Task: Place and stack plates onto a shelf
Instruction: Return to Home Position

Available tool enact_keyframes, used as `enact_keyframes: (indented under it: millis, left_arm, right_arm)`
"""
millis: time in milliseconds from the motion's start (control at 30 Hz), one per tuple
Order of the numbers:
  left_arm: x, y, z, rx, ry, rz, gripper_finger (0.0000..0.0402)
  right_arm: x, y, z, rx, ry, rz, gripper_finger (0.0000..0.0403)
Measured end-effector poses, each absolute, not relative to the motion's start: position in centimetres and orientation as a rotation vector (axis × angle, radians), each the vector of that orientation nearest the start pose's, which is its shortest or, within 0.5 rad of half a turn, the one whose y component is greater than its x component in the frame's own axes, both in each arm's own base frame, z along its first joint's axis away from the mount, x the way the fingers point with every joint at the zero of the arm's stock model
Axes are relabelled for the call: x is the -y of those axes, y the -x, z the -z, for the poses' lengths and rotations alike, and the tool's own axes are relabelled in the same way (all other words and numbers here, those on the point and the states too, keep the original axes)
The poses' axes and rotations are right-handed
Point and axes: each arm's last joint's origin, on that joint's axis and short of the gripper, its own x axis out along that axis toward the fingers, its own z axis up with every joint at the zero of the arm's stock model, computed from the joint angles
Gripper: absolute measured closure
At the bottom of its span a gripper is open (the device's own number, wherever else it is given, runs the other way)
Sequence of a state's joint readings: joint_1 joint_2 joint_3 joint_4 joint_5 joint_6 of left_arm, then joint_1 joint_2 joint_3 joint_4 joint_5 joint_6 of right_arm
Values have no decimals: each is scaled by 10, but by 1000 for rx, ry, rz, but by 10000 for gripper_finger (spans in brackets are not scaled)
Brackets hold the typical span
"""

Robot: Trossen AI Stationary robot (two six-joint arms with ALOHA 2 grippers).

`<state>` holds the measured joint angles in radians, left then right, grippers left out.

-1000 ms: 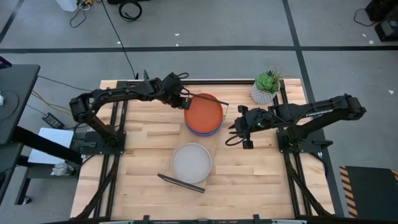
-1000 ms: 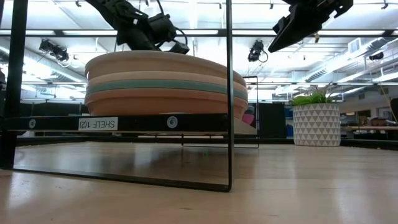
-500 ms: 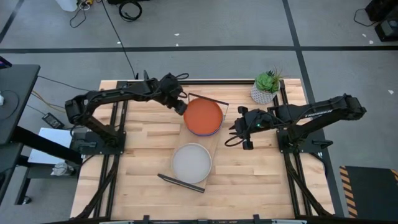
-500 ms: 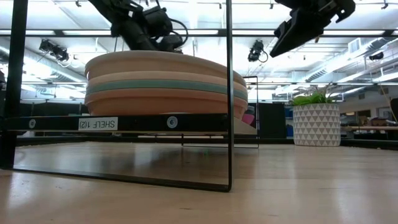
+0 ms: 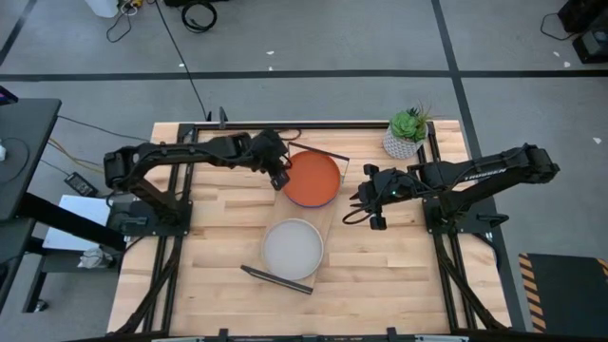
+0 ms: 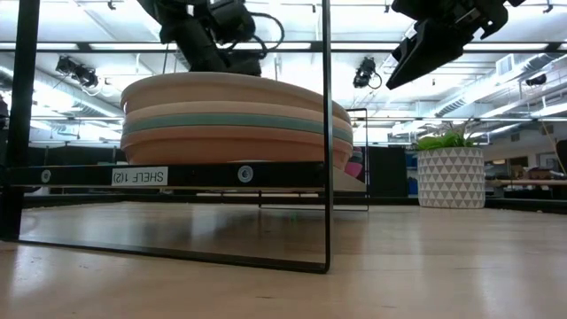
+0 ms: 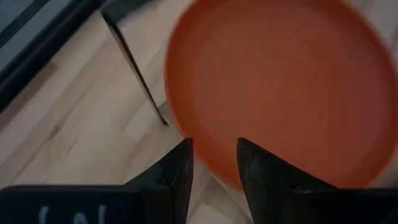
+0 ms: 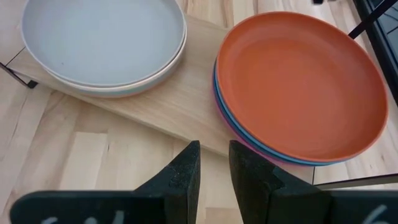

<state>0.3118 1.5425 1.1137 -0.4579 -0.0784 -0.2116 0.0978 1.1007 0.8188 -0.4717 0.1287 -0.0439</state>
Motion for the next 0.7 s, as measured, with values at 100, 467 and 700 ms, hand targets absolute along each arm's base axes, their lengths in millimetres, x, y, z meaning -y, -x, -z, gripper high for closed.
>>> enact_keyframes:
  millis: [100, 467, 700]
  left_arm:
    - [-95, -311, -238, -874, 281, -440, 271]
    - [-72, -299, -253, -652, 126, -327, 278]
    - [-60, -267, -228, -517, 75, -294, 289]
  right_arm:
    - [-18, -222, -262, -749, 126, 13, 312]
    - [-18, -197, -262, -655, 100, -58, 322]
    - [-12, -168, -245, -517, 4, -12, 339]
